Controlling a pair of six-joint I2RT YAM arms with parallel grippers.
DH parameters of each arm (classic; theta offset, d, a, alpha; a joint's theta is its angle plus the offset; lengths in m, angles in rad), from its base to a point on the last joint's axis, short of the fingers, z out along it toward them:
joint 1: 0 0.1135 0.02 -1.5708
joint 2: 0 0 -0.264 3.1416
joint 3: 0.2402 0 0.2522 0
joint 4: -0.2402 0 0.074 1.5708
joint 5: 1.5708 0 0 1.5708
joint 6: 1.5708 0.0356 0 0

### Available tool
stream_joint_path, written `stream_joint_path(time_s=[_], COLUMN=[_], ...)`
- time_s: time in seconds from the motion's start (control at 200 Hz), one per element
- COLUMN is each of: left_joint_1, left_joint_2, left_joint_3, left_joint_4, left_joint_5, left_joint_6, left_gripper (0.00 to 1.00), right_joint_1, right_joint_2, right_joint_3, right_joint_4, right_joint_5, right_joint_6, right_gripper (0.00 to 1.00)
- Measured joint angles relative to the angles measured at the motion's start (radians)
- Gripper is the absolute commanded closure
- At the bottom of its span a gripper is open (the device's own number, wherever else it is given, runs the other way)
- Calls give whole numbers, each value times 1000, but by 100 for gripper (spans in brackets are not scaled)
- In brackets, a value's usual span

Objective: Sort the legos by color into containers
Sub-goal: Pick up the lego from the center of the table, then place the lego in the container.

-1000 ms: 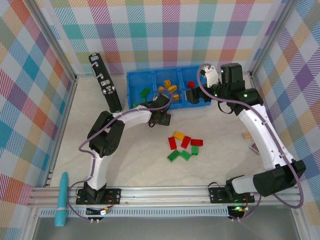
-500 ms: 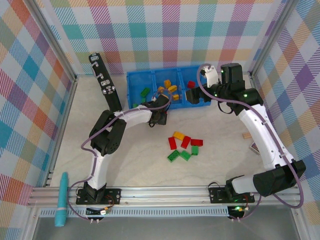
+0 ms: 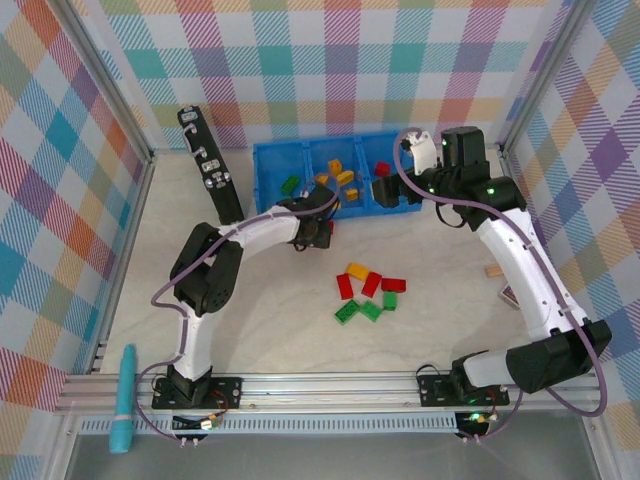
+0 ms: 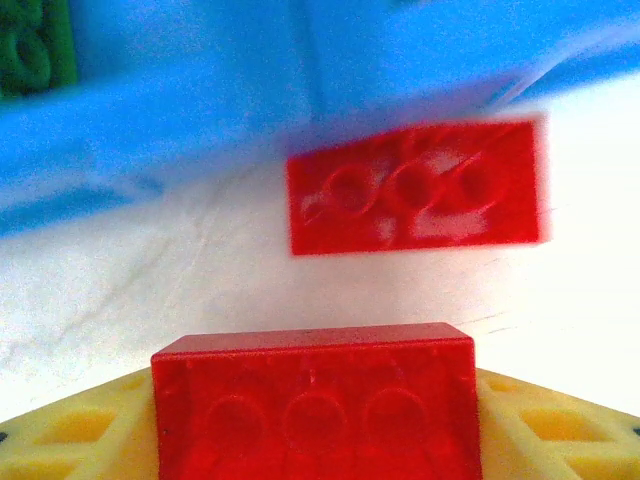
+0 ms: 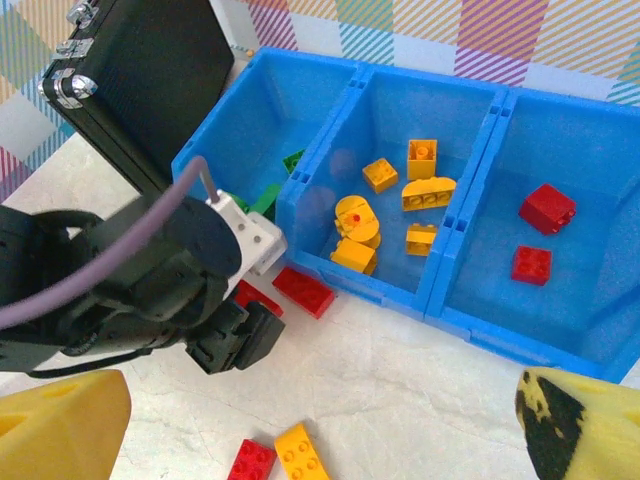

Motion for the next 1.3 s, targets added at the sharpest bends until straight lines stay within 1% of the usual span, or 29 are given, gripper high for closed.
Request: stream_joint_path(time_s=[0.205, 0.31, 0.45, 0.595, 0.72, 0.835, 0.965, 1.07, 1.3], left_joint_1=[0, 0, 0, -1, -2, -3, -10, -15, -35], left_joint_2=[0, 0, 14, 79, 159, 249, 327, 356, 428], left_joint_3=[252, 328, 374, 393, 393, 419, 458, 499, 655], left_joint_4=[-22, 14, 122, 322, 476, 559, 636, 682, 750], left_joint_5=[116, 162, 208, 251, 254, 253, 247, 240, 230], left_joint_6=[1, 1, 0, -8, -20, -34, -49, -56, -63], left_gripper=[48, 48, 48, 48, 47, 46, 44, 43, 36], right_joint_1=[0, 0, 0, 0, 0, 0, 0, 0, 0], right_joint_2=[2, 7, 23, 34, 35, 30, 27, 19, 17], right_joint_3=[0, 0, 0, 0, -1, -26, -50, -73, -84], right_joint_4=[0, 1, 5, 6, 11, 33, 35, 46, 58], right_joint_5=[5, 11, 11, 11, 11, 15, 18, 20, 20], right_joint_6=[0, 0, 0, 0, 1, 1, 1, 4, 8], right_gripper=[1, 1, 1, 2, 1, 1, 1, 1, 1])
